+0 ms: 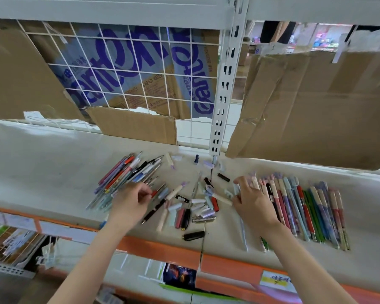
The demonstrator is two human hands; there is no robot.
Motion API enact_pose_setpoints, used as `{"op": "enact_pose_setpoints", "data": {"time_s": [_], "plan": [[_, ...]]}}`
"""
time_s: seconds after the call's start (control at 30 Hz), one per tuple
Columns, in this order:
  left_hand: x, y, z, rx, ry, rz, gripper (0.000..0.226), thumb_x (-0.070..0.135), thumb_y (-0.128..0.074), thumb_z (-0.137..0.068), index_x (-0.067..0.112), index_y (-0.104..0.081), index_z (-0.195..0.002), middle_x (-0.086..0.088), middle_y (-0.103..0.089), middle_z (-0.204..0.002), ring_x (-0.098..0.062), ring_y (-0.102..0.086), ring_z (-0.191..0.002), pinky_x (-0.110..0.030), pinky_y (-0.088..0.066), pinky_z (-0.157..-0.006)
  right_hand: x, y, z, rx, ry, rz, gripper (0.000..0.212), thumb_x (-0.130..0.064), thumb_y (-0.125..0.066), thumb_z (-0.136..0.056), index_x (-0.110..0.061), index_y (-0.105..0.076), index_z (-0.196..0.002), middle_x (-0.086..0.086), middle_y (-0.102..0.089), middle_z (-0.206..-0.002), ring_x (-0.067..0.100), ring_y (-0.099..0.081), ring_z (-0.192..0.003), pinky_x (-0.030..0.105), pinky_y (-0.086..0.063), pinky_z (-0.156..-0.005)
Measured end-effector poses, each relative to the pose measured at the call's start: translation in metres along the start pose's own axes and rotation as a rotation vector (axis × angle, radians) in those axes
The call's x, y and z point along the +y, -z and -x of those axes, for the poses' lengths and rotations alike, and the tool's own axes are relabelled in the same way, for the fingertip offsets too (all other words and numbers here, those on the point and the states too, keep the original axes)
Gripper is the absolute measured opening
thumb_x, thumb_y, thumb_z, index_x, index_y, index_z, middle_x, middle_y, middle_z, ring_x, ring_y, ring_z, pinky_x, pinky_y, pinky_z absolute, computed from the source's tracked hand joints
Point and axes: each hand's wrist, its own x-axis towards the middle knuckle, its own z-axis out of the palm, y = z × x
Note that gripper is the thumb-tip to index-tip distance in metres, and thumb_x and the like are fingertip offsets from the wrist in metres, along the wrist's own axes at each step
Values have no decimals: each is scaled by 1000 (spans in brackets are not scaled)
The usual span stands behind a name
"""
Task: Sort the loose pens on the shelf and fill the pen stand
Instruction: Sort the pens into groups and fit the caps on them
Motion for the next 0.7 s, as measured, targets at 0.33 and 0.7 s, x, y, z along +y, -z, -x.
{"op": "enact_pose_setpoints", "data": {"time_s": [0.33,0.7], "plan": [[0,-11,2,-78,-32,-363,23,33,-58,-90,15,-61,-104,-5,-49,-111,-24,-50,-106,-33,-47,-83,-3,5,-8,-140,11,106,25,-18,-49,-92,-18,-57,-115,5,-41,-112,22,-51,-94,34,-48,-81],[15,-5,10,91,-172,-74,8,16,-51,-94,13,-45,-91,0,-56,-61,-18,-52,-51,-33,-36,-44,-33,-8,-25,78,174,-93,16,-21,-58,-91,-11,-68,-98,2,-57,-100,20,-59,-92,31,-49,-70]]}}
